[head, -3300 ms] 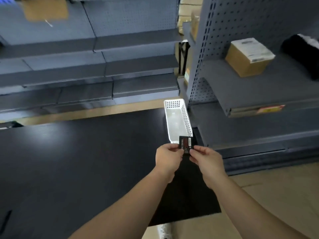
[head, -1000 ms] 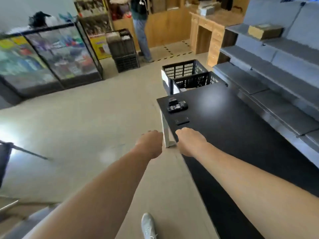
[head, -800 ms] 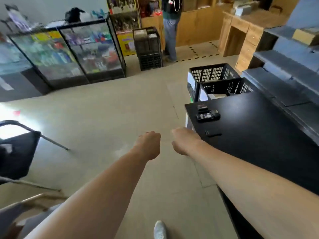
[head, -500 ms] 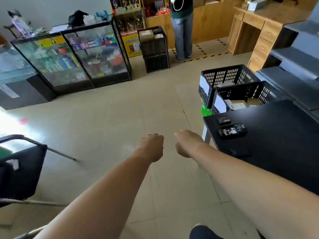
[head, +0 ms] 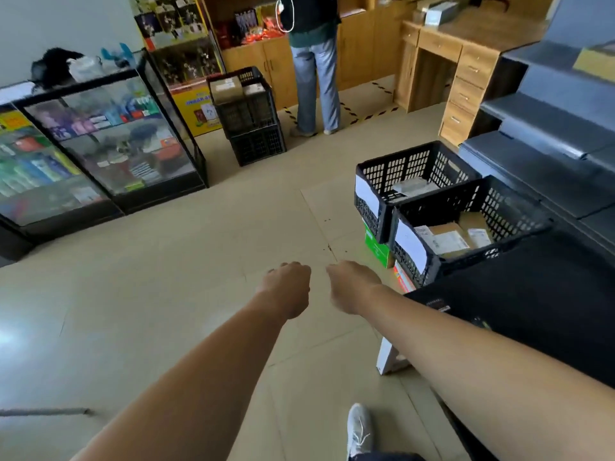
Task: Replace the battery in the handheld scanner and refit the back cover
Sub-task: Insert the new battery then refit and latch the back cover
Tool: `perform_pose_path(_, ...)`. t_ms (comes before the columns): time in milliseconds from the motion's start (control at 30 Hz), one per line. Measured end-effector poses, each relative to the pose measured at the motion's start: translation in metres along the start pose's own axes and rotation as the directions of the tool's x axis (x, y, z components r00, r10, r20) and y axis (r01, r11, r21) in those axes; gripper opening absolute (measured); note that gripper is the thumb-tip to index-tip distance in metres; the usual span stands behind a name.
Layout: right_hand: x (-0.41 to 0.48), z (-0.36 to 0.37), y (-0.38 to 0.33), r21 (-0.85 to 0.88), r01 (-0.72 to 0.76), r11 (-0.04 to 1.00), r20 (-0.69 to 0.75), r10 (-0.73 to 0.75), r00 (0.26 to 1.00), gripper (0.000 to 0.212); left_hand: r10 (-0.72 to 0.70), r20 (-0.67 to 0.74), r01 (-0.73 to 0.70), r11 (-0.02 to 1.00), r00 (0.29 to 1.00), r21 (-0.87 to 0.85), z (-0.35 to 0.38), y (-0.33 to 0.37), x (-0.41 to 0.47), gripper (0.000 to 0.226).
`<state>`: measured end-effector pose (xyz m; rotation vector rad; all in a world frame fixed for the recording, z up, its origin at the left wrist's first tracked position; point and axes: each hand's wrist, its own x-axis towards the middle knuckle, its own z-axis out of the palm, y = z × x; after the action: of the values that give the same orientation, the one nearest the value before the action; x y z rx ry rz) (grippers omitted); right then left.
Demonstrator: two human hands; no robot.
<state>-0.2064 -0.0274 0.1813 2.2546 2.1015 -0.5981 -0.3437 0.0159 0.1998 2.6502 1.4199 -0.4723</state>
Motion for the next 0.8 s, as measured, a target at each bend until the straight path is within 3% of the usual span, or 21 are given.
perform_pose_path(133, 0.029, -0.014, 0.059, 0.081, -0.171, 0.982, 0.016, 0.17, 0.985, 0.024, 0.175, 0.055, -0.177, 0.983, 0.983, 0.046, -0.023, 0.035, 0.078, 0.028)
perform_pose_path(233, 0.027, -0.015, 0.111, 0.159, -0.366, 0.917, 0.03, 0.366, 0.93, 0.016, 0.333, 0.11, -0.342, 0.936, 0.937, 0.083, -0.029, 0.082, 0.136, 0.033)
perform_pose_path(367, -0.016, -0.012, 0.167, 0.242, -0.628, 0.74, 0.006, 0.646, 0.763, 0.021, 0.574, 0.156, -0.587, 0.807, 0.804, 0.057, -0.027, 0.163, 0.183, 0.039)
perform_pose_path(500, -0.059, 0.005, 0.183, 0.296, -0.808, 0.51, 0.037, 0.839, 0.543, 0.019, 0.77, 0.269, -0.805, 0.592, 0.579, 0.037, -0.01, 0.221, 0.196, 0.027)
perform_pose_path(533, -0.064, 0.012, 0.183, 0.307, -0.833, 0.46, 0.057, 0.865, 0.498, 0.019, 0.79, 0.295, -0.834, 0.551, 0.538, 0.046, -0.006, 0.229, 0.199, 0.023)
perform_pose_path(667, -0.063, 0.038, 0.175, 0.41, -0.865, 0.29, 0.139, 0.917, 0.373, 0.02, 0.789, 0.346, -0.837, 0.547, 0.507, -0.023, 0.011, 0.234, 0.209, 0.022)
perform_pose_path(800, -0.034, 0.066, 0.172, 0.591, -0.801, 0.092, 0.264, 0.917, 0.3, 0.024, 0.752, 0.376, -0.753, 0.632, 0.542, -0.18, 0.041, 0.222, 0.224, 0.028)
